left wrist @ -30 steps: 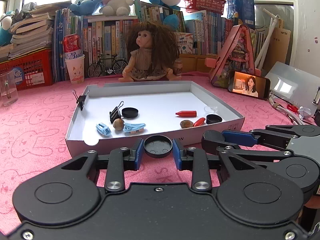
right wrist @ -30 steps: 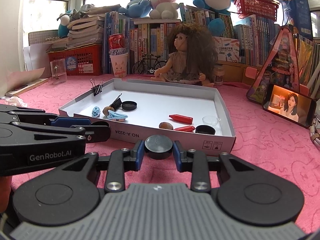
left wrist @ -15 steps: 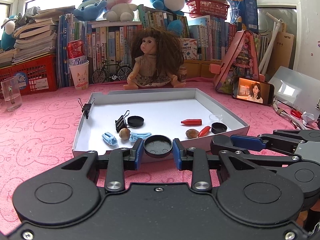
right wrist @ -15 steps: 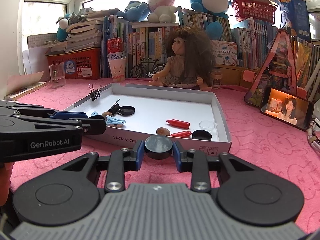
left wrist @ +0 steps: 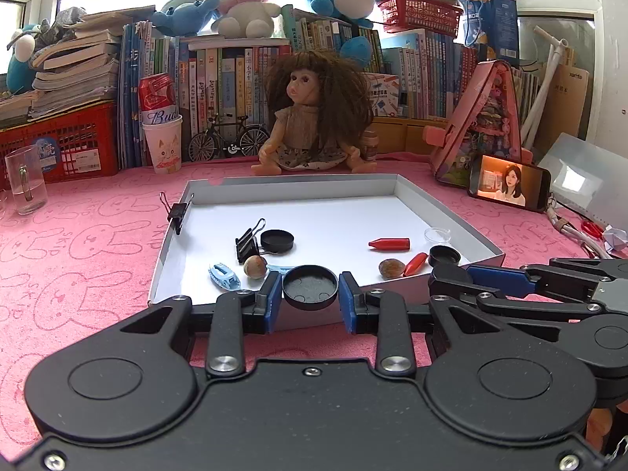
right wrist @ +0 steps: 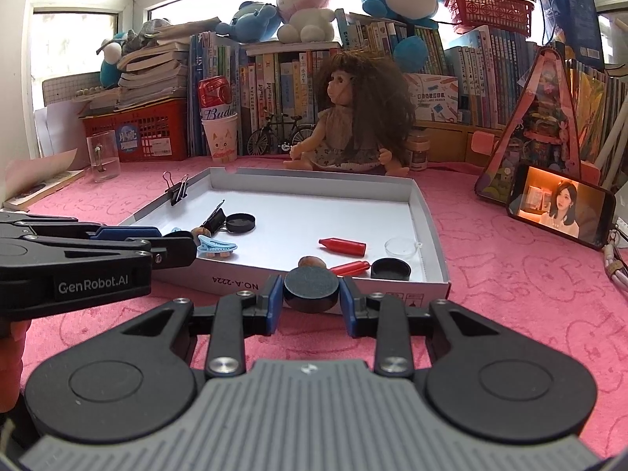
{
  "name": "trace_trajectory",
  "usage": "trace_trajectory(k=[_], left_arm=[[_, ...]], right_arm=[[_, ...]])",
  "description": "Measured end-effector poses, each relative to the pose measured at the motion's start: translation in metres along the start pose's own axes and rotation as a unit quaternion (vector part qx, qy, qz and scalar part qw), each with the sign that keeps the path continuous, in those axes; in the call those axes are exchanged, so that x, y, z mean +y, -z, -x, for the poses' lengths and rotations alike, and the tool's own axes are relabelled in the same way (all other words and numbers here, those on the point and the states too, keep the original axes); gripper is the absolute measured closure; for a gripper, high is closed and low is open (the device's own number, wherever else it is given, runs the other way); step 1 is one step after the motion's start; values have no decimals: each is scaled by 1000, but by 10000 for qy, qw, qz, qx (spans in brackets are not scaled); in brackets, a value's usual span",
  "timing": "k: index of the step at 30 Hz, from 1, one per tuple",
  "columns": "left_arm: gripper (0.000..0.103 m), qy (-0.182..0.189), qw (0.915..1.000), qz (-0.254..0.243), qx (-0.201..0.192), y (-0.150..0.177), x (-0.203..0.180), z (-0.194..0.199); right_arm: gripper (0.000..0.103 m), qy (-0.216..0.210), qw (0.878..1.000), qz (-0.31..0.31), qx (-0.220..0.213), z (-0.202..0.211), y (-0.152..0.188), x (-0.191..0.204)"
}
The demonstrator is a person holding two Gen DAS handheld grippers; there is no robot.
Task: Organize rigid objects
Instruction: 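Carry the black lid and black puck toward the white box with both tools, then lower the black lid and black puck into the white box with both tools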
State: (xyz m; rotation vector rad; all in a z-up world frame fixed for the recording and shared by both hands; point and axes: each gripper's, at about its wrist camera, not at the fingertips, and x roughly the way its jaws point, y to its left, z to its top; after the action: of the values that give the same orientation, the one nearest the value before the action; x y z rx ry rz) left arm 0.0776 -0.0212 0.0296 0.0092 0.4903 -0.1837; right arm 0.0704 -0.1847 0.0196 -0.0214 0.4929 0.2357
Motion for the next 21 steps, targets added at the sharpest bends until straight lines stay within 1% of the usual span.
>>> trace_trajectory(k=[11,21], left_arm=[[74,-77,9999,26,-109,-8,2,-2],[74,-106,9999,49,-108,-11,4,-5]], right_arm=[[66,-5,10000,-37,-75,0,-5,1],[67,6,9998,-93,-157,0,-10,0]])
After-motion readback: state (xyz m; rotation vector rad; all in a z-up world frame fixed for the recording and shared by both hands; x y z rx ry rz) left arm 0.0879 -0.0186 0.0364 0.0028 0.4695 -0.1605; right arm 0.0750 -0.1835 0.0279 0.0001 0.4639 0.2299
